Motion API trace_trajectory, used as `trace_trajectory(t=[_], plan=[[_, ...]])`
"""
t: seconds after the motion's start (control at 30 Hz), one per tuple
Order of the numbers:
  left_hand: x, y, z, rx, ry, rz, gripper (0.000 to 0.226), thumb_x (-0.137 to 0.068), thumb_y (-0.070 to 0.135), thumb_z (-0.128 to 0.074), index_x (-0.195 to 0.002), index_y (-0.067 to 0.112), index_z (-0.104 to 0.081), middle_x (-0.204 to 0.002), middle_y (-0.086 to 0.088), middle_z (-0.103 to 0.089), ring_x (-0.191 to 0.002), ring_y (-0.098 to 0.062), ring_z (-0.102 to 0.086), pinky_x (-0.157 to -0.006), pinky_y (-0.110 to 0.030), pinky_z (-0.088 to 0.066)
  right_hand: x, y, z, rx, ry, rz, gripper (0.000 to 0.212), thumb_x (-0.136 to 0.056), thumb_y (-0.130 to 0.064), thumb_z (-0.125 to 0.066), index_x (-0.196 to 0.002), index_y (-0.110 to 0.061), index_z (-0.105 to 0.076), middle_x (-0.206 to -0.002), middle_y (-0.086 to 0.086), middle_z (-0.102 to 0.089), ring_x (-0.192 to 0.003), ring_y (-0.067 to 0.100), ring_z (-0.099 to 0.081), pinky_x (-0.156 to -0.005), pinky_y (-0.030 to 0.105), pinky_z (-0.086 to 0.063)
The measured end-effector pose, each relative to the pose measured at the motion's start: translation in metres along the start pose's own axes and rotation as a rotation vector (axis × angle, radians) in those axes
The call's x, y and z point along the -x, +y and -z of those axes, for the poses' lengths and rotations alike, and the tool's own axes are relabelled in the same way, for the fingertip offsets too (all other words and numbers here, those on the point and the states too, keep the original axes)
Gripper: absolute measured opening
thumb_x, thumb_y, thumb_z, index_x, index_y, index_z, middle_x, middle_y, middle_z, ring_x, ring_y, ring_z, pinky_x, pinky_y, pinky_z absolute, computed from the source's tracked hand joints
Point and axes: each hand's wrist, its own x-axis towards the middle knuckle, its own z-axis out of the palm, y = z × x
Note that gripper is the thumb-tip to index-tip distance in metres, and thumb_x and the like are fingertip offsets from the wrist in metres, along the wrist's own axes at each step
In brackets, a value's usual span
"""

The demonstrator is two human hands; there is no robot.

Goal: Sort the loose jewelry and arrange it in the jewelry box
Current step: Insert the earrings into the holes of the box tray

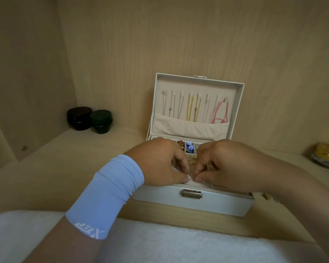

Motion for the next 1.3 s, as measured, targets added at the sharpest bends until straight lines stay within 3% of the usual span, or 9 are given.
trace_trajectory(t=[0.13,0.3,0.5,0.6,0.83,1.0,1.1,1.2,1.3], plan=[[0.0,0.001,0.001,-0.011,-0.005,-0.007,0.016,-0.079,0.04,-0.078,-0.094,0.033,-0.076,-0.086,0.023,-0.063,-0.078,0.007,-0.055,-0.072,-0.013,-0.042,-0.005,0.002,0.002,-0.056,-0.041,-0.051,0.012,-0.088,-0.047,-0.069,-0.092,-0.039,-0.077,-0.084,-0.02,-0.066,-0.078,-0.001,-0.058,-0.074,0.028,-0.052],[0.0,0.001,-0.001,-0.02,0.004,-0.018,0.016,-0.078,0.04,-0.078,-0.093,0.035,-0.076,-0.085,0.024,-0.063,-0.079,0.007,-0.056,-0.071,-0.013,-0.043,-0.012,0.004,0.004,-0.197,-0.056,-0.078,0.007,-0.08,-0.039,-0.081,-0.084,-0.033,-0.079,-0.077,-0.015,-0.069,-0.067,-0.008,-0.058,-0.06,0.009,-0.042],[-0.007,0.015,0.002,0.122,0.087,-0.01,0.008,-0.086,0.035,-0.07,-0.09,0.035,-0.076,-0.084,0.023,-0.067,-0.082,0.0,-0.06,-0.072,-0.013,-0.045,0.016,0.033,0.029,-0.515,0.168,-0.134,0.013,-0.09,-0.036,-0.071,-0.087,-0.025,-0.078,-0.069,-0.022,-0.068,-0.06,-0.008,-0.056,-0.059,0.009,-0.041],[-0.023,0.036,0.004,0.113,0.141,-0.031,0.009,-0.088,0.034,-0.067,-0.09,0.034,-0.076,-0.086,0.023,-0.067,-0.084,0.0,-0.059,-0.075,-0.014,-0.045,0.044,0.071,0.04,-0.488,0.185,-0.244,0.012,-0.092,-0.03,-0.07,-0.089,-0.021,-0.077,-0.068,-0.018,-0.067,-0.053,-0.005,-0.054,-0.053,0.008,-0.04],[-0.089,0.097,-0.027,0.096,0.049,-0.089,0.009,-0.089,0.033,-0.068,-0.088,0.03,-0.076,-0.086,0.021,-0.07,-0.075,0.002,-0.06,-0.074,-0.016,-0.046,0.082,0.15,0.024,-0.308,-0.042,-0.413,0.016,-0.087,-0.013,-0.072,-0.096,-0.025,-0.076,-0.092,0.005,-0.072,-0.048,0.004,-0.053,-0.053,0.018,-0.047],[-0.135,0.124,-0.063,-0.03,-0.083,-0.084,0.011,-0.087,0.029,-0.069,-0.095,0.025,-0.076,-0.081,0.019,-0.065,-0.065,0.009,-0.053,-0.066,-0.01,-0.038,0.082,0.188,0.011,-0.197,-0.154,-0.516,0.014,-0.084,-0.015,-0.075,-0.091,-0.027,-0.077,-0.068,-0.011,-0.064,-0.04,0.0,-0.049,-0.046,0.015,-0.042],[-0.156,0.133,-0.08,-0.119,-0.157,-0.042,0.013,-0.086,0.025,-0.068,-0.095,0.024,-0.077,-0.09,0.012,-0.071,-0.075,-0.003,-0.06,-0.078,-0.019,-0.049,0.079,0.199,0.007,-0.19,-0.216,-0.526,0.015,-0.082,-0.026,-0.079,-0.096,-0.024,-0.079,-0.079,-0.003,-0.074,-0.048,0.007,-0.053,-0.048,0.015,-0.042],[-0.172,0.138,-0.093,-0.188,-0.229,0.008,0.014,-0.084,0.025,-0.068,-0.095,0.025,-0.077,-0.095,0.01,-0.073,-0.088,-0.011,-0.066,-0.088,-0.028,-0.054,0.073,0.201,-0.002,-0.227,-0.242,-0.508,0.024,-0.075,-0.036,-0.084,-0.093,-0.021,-0.08,-0.059,-0.011,-0.067,-0.046,0.008,-0.053,-0.052,0.017,-0.043],[-0.18,0.141,-0.103,-0.205,-0.284,0.04,0.014,-0.083,0.025,-0.068,-0.094,0.027,-0.076,-0.093,0.01,-0.072,-0.09,-0.013,-0.067,-0.089,-0.031,-0.055,0.067,0.201,-0.013,-0.247,-0.207,-0.482,0.017,-0.077,-0.029,-0.083,-0.091,-0.019,-0.081,-0.052,-0.011,-0.063,-0.038,0.001,-0.05,-0.055,0.019,-0.044]])
